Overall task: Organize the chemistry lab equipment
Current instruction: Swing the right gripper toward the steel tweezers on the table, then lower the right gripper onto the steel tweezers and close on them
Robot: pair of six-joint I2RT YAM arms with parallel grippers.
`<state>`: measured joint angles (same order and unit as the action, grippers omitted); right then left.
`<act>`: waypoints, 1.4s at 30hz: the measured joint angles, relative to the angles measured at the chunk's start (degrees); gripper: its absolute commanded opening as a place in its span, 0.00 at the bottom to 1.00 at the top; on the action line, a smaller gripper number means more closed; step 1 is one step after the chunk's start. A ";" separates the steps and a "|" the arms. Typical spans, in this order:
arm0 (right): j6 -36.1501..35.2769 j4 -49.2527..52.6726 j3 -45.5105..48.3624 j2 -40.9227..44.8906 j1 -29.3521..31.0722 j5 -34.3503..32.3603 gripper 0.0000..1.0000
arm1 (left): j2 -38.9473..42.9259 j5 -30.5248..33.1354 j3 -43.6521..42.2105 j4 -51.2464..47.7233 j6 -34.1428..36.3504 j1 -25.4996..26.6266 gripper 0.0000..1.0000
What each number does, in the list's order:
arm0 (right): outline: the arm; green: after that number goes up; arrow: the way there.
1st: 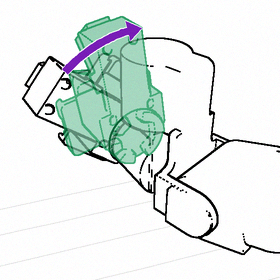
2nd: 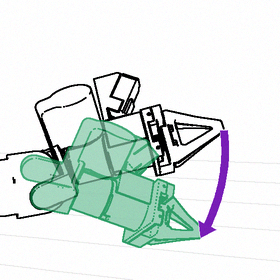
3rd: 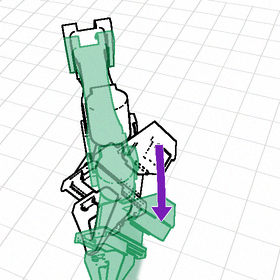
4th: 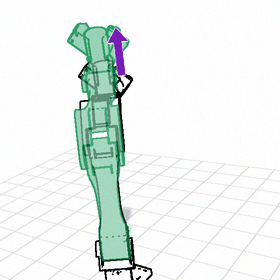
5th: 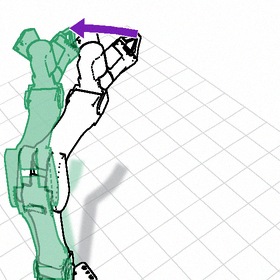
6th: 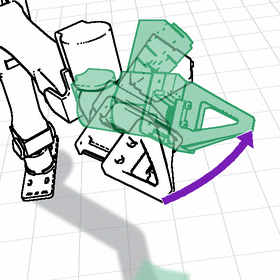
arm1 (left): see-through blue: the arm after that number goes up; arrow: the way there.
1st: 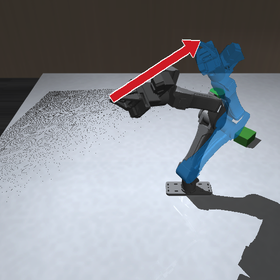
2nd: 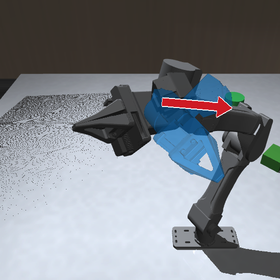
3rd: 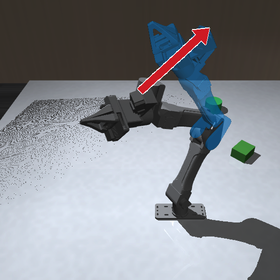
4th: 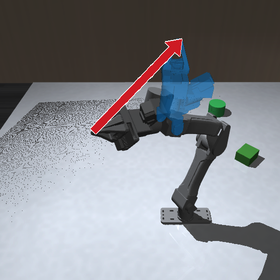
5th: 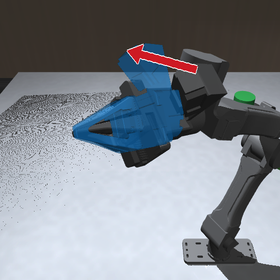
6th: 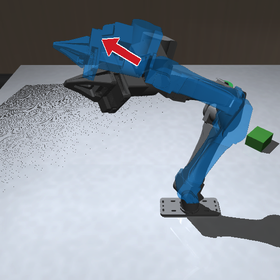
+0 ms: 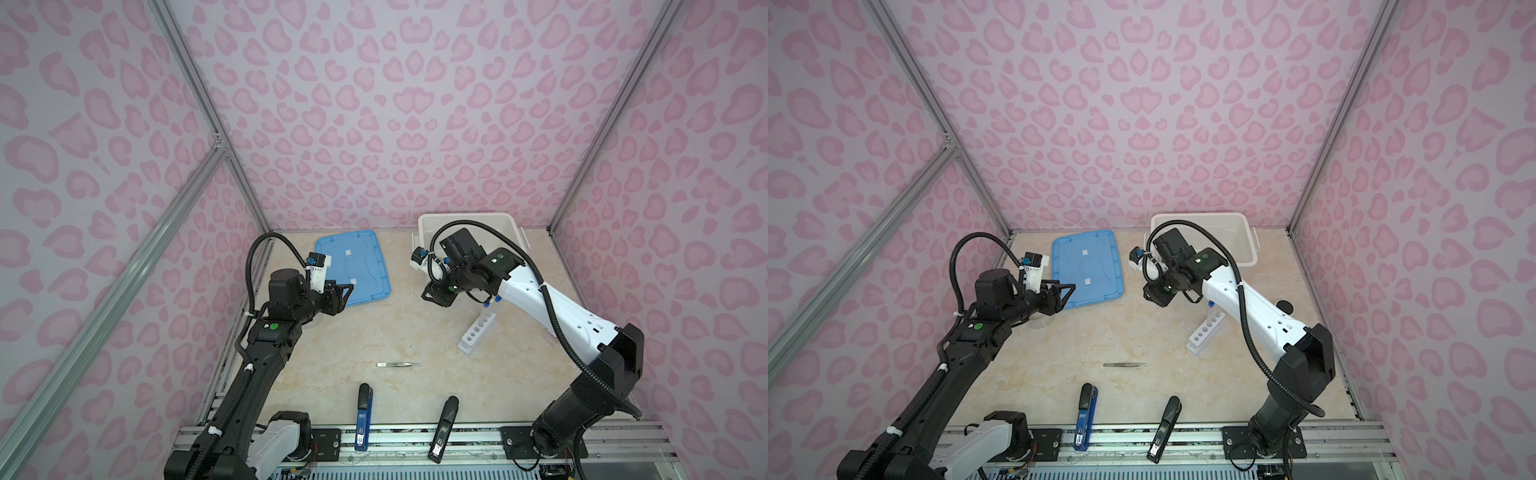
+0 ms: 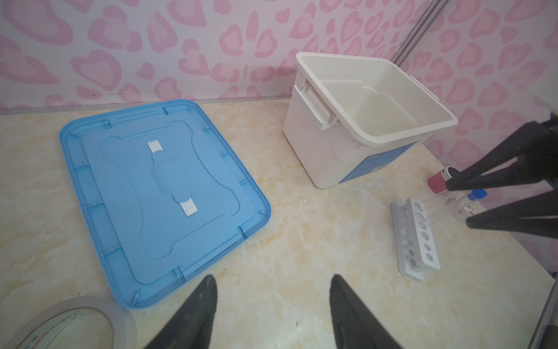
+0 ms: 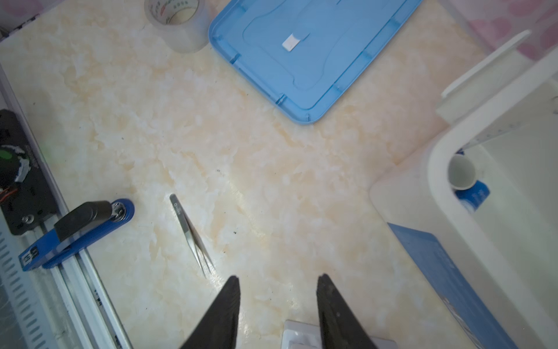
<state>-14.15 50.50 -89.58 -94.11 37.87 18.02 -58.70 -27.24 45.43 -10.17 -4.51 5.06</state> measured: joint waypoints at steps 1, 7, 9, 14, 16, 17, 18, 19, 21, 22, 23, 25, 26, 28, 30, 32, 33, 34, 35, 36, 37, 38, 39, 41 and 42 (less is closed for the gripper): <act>0.02 0.26 1.07 -0.07 0.85 0.50 0.43 | 0.00 0.00 -0.11 -0.02 -0.02 0.00 0.62; 1.09 0.20 8.83 -1.81 5.33 2.84 0.43 | -0.28 -0.24 -0.24 0.13 -0.39 0.00 0.62; 1.38 -0.15 11.54 -2.49 6.67 3.19 0.43 | -0.44 -0.46 -0.24 0.24 -0.39 0.00 0.62; 2.64 -2.43 15.87 -4.24 8.24 3.87 0.44 | -1.05 -1.01 -0.17 0.70 -0.39 -0.02 0.62; 2.60 -3.63 16.44 -5.29 9.35 4.20 0.44 | -1.11 -1.11 -0.11 0.83 -0.39 -0.02 0.62; 2.60 -4.15 16.48 -5.84 9.79 4.37 0.44 | -1.11 -1.22 -0.04 0.87 -0.39 -0.02 0.62; 2.60 -4.68 16.48 -6.60 10.29 4.55 0.44 | -1.16 -1.29 0.09 0.85 -0.39 -0.02 0.62; 2.58 -5.09 16.44 -7.45 10.73 4.63 0.44 | -1.22 -1.33 0.17 0.87 -0.39 -0.02 0.62; 2.58 -5.84 16.24 -9.01 11.04 4.96 0.44 | -1.25 -1.44 0.24 0.87 -0.39 -0.02 0.62; 2.56 -6.14 16.17 -9.64 11.04 5.01 0.43 | -1.25 -1.44 0.24 0.85 -0.39 -0.02 0.62; 2.56 -6.45 16.17 -10.05 11.13 5.16 0.43 | -1.25 -1.44 0.28 0.83 -0.37 -0.02 0.62; 2.51 -7.21 16.22 -10.80 11.21 5.64 0.44 | -1.20 -1.44 0.42 0.83 -0.37 -0.02 0.62; 2.51 -7.61 16.28 -11.06 11.28 5.81 0.44 | -1.18 -1.44 0.44 0.83 -0.37 -0.02 0.62; 2.51 -8.39 16.31 -11.72 11.50 6.14 0.44 | -1.18 -1.44 0.44 0.81 -0.37 -0.02 0.62; 2.54 -9.42 16.63 -12.11 11.65 6.36 0.44 | -1.18 -1.44 0.44 0.81 -0.37 -0.02 0.62; 2.54 -10.01 17.14 -12.37 11.93 6.60 0.43 | -1.18 -1.44 0.44 0.81 -0.37 -0.02 0.62; 2.56 -10.27 17.29 -12.61 12.13 6.62 0.42 | -1.18 -1.44 0.44 0.81 -0.37 -0.02 0.62; 2.54 -10.62 17.40 -12.87 12.37 6.60 0.42 | -1.20 -1.44 0.44 0.81 -0.37 -0.02 0.61; 2.56 -10.97 17.49 -13.11 12.52 6.54 0.42 | -1.25 -1.44 0.44 0.81 -0.37 -0.02 0.61; 2.58 -11.37 17.57 -13.40 12.72 6.43 0.42 | -1.31 -1.44 0.44 0.81 -0.37 -0.02 0.61; 2.60 -11.78 17.64 -13.68 12.76 6.40 0.42 | -1.40 -1.46 0.44 0.81 -0.37 -0.02 0.61; 2.60 -12.15 17.70 -13.92 12.83 6.43 0.41 | -1.44 -1.46 0.44 0.81 -0.37 -0.02 0.61; 2.62 -12.39 17.70 -14.19 12.85 6.43 0.41 | -1.42 -1.46 0.44 0.81 -0.37 -0.02 0.61; 3.06 -13.22 17.70 -14.56 13.03 6.40 0.40 | -1.42 -1.46 0.44 0.81 -0.37 -0.02 0.61; 3.06 -13.66 17.70 -14.71 13.09 6.40 0.40 | -1.40 -1.46 0.44 0.79 -0.37 -0.02 0.61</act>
<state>-11.09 36.84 -71.88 -108.81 50.96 24.43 -60.10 -28.71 45.87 -9.39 -4.89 5.04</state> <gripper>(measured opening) 0.405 0.615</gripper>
